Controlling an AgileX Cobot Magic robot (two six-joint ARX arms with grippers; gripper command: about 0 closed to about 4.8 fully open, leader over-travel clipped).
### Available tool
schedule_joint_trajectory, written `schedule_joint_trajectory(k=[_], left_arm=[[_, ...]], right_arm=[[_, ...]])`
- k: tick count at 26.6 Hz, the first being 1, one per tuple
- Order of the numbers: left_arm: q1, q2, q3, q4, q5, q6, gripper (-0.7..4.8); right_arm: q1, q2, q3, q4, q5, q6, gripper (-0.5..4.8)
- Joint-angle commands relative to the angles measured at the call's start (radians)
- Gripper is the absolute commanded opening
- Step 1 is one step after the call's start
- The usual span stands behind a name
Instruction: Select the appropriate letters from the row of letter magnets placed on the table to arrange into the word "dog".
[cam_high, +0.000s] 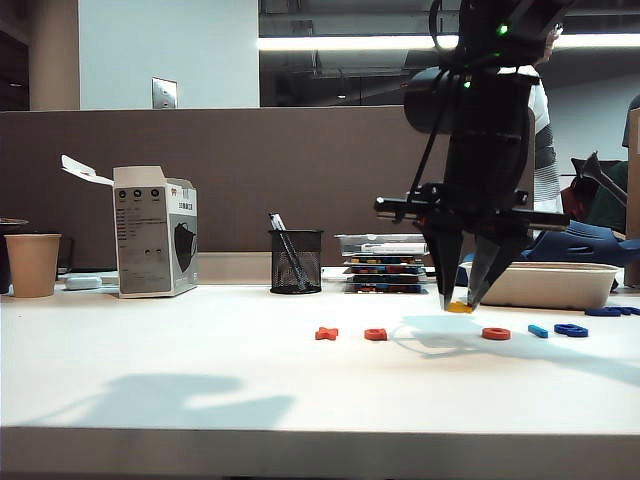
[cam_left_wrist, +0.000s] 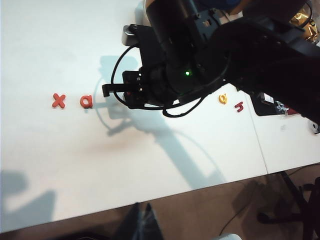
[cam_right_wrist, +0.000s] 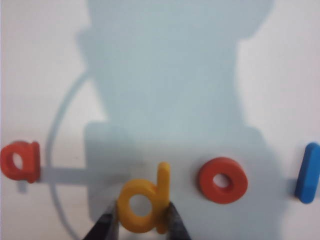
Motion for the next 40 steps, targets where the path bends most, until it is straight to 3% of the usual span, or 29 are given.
schedule_joint_trajectory(k=[1,10,16,25,40], left_arm=[[0.000,-0.002,0.002,0.006,-0.005,0.002,-0.05],[0.000,-0.002,0.002,0.006,-0.005,0.001,-0.05],[0.000,-0.002,0.002,0.005,-0.005,0.002,-0.05],[0.000,-0.003,0.002,0.006,-0.005,0.002,-0.05],[0.000,-0.002,0.002,0.006,-0.005,0.002,-0.05]], right_arm=[[0.016,-0.024,0.003,-0.032,-0.015,0.053,0.84],[0.169,-0.028,0.003,-0.048,-0.017,0.195,0.84],[0.207,-0.012,-0.005,-0.079,0.002,0.302,0.84],[0.227,-0.011,-0.006,-0.153,0.027,0.301,0.84],[0.314,0.063,-0.007,-0.059,0.051,0.290,0.84]])
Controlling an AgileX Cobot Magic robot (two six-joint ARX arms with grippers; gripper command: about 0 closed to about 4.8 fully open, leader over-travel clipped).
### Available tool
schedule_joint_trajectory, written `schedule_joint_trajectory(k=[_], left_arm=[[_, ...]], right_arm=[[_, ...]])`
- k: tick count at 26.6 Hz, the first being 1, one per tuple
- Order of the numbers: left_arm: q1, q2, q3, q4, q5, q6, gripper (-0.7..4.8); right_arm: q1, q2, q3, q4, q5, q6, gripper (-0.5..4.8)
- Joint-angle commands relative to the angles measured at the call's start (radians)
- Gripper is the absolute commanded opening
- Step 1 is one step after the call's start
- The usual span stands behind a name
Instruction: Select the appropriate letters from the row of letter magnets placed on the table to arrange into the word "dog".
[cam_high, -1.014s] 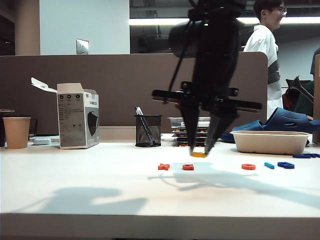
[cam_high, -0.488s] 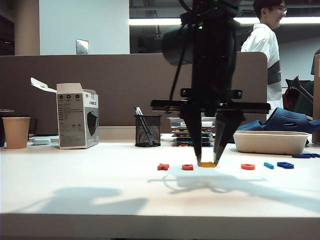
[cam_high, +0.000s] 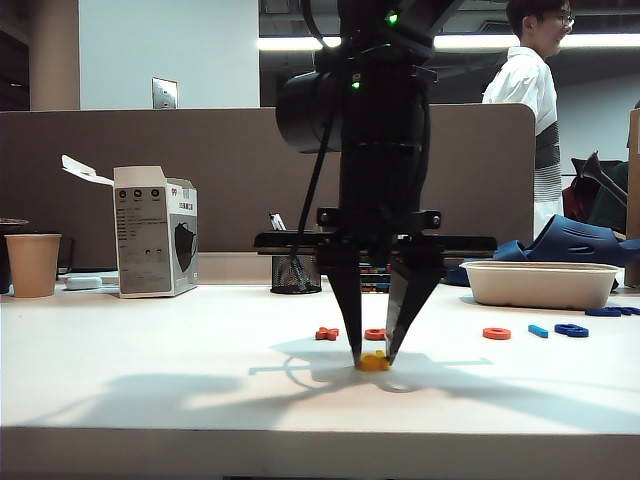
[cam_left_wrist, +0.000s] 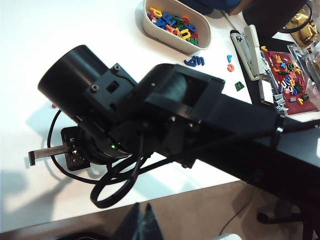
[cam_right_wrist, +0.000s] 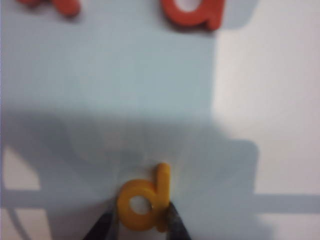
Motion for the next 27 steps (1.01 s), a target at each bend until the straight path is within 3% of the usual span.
schedule_joint_trajectory(k=[1,5,10,16,27], left_arm=[[0.000,-0.003,0.002,0.005,-0.005,0.002,-0.05],[0.000,-0.003,0.002,0.005,-0.005,0.002,-0.05],[0.000,-0.003,0.002,0.005,-0.005,0.002,-0.05],[0.000,-0.003,0.002,0.005,-0.005,0.002,-0.05],[0.000,-0.003,0.002,0.005,-0.005,0.002,-0.05]], right_arm=[[0.010,0.004,0.002,0.014,-0.001,-0.003,0.84],[0.012,0.004,0.002,0.028,-0.004,-0.002,0.86],[0.011,0.004,0.002,0.025,-0.003,-0.002,1.71],[0.011,0.004,0.002,0.023,-0.003,-0.002,2.25],[-0.028,-0.077,0.009,0.026,0.006,-0.019,2.26]])
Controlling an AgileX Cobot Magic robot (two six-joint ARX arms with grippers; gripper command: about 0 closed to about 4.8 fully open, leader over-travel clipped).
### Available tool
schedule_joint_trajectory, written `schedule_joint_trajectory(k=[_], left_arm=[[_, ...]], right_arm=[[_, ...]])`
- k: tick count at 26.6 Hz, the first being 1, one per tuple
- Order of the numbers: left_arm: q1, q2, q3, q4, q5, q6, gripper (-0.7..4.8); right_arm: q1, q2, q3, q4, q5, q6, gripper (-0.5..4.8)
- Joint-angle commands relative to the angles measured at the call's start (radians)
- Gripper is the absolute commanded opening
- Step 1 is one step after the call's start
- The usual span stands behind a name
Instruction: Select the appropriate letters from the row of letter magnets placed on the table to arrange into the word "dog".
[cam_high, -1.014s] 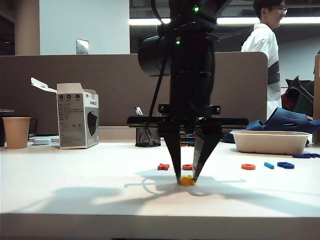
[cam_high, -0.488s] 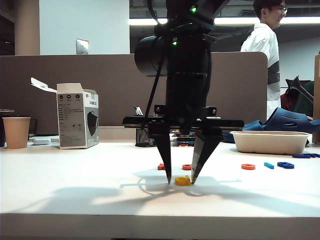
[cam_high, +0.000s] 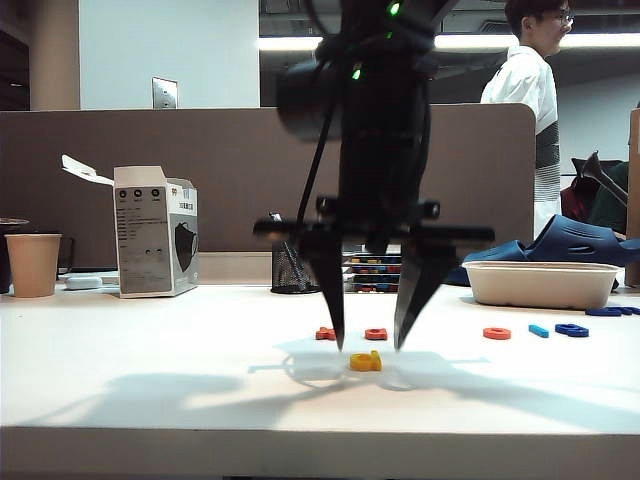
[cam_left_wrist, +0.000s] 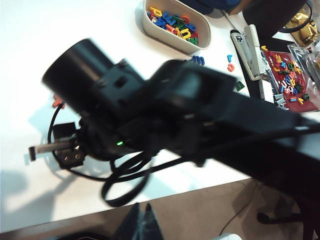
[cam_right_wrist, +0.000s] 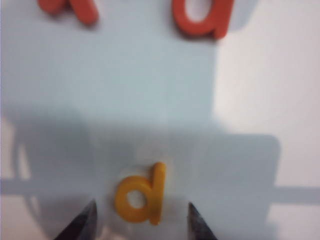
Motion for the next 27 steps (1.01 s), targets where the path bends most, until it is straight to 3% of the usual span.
schedule_joint_trajectory(k=[1,6,19,25,27], left_arm=[[0.000,-0.003,0.002,0.006,-0.005,0.002,-0.05],[0.000,-0.003,0.002,0.006,-0.005,0.002,-0.05],[0.000,-0.003,0.002,0.006,-0.005,0.002,-0.05],[0.000,-0.003,0.002,0.006,-0.005,0.002,-0.05],[0.000,-0.003,0.002,0.006,-0.005,0.002,-0.05]], right_arm=[[-0.034,-0.076,0.007,0.019,-0.002,-0.024,2.26],[-0.071,-0.135,0.007,0.010,0.017,-0.107,2.26],[-0.274,-0.154,0.007,-0.005,0.024,-0.338,2.26],[-0.327,-0.148,0.007,0.034,-0.015,-0.398,2.26],[-0.348,-0.135,0.007,0.050,-0.075,-0.432,2.26]])
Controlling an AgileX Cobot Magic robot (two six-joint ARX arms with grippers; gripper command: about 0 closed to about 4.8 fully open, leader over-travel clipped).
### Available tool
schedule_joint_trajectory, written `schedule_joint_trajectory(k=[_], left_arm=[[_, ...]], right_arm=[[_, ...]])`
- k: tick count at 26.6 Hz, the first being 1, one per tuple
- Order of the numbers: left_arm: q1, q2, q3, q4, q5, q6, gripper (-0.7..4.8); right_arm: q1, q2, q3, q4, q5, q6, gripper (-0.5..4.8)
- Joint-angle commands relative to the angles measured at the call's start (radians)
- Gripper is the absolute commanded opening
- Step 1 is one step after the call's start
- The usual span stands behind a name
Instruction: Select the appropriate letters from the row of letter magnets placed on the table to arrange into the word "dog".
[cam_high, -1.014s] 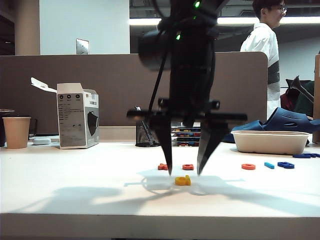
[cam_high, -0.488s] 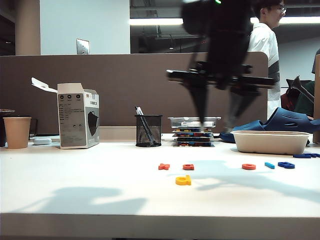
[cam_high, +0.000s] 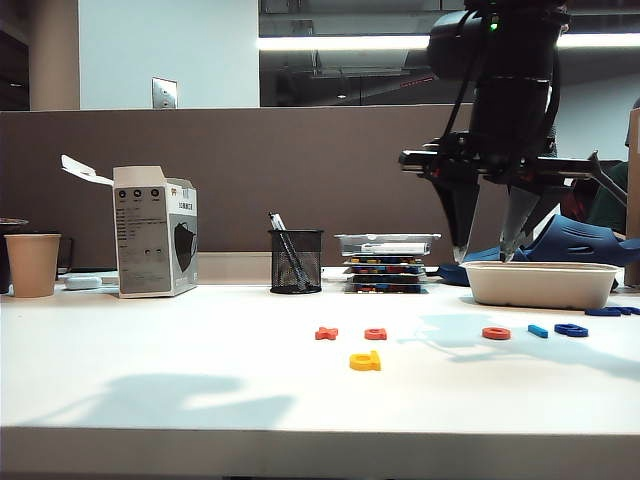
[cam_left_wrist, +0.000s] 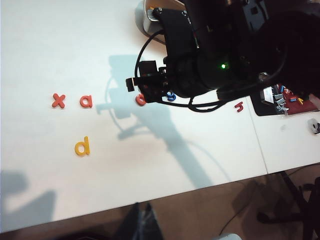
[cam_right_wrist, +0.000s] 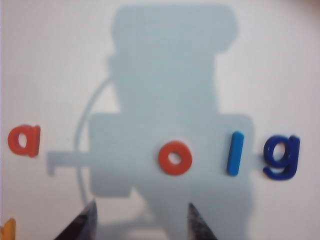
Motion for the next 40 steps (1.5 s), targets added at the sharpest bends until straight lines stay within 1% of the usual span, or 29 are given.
schedule_joint_trajectory(k=[1,2,11,21,34,40], left_arm=[[0.000,-0.003,0.002,0.006,-0.005,0.002,-0.05],[0.000,-0.003,0.002,0.006,-0.005,0.002,-0.05],[0.000,-0.003,0.002,0.006,-0.005,0.002,-0.05],[0.000,-0.003,0.002,0.005,-0.005,0.002,-0.05],[0.000,-0.003,0.002,0.006,-0.005,0.002,-0.05],[0.000,-0.003,0.002,0.006,-0.005,0.002,-0.05]], right_arm=[[-0.024,0.018,0.003,0.031,-0.095,-0.058,2.26],[-0.039,0.036,0.003,0.026,-0.129,-0.082,2.26],[-0.075,0.098,0.002,0.016,-0.134,-0.101,2.26],[-0.076,0.135,0.001,0.005,-0.133,-0.140,2.25],[-0.076,0.172,0.001,0.037,-0.099,-0.160,2.25],[-0.076,0.191,0.001,0.040,-0.099,-0.159,2.25]])
